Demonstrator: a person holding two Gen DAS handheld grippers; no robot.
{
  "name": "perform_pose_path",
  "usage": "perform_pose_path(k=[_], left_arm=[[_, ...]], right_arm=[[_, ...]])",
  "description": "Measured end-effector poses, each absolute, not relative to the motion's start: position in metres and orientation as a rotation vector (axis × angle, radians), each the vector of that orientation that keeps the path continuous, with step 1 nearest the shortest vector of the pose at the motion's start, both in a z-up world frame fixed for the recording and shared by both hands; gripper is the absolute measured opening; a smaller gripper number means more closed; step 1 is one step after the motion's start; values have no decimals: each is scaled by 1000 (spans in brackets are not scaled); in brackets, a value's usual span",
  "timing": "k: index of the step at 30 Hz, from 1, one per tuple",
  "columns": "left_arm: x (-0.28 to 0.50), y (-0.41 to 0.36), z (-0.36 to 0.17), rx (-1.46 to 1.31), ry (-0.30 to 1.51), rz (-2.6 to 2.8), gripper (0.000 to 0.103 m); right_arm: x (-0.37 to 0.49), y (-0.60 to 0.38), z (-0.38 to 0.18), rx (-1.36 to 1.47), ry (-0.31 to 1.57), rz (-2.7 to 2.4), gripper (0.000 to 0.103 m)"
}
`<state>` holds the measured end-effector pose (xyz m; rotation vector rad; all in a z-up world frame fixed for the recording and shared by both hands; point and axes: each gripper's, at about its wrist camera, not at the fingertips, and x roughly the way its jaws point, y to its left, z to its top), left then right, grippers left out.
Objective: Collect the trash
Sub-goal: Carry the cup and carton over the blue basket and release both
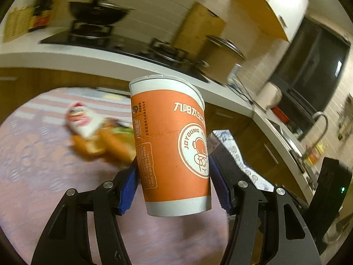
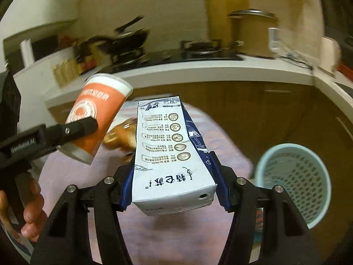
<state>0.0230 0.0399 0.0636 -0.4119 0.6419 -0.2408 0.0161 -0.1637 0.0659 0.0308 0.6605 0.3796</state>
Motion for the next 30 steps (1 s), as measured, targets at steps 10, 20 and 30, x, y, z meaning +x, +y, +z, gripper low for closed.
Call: perform_pose_path(k=[10,20,30], left_arm=[[81,-79,52,-329,722,-449,59],[140,-177,-13,-268,905,-583,59],[166,-213,-58,-243,1019,-623,65]], right_arm=[[41,-287,53,152,647,152,56],[73,-376,-16,258,785,-35,56],[90,-409,-69,325,917,-132,58]])
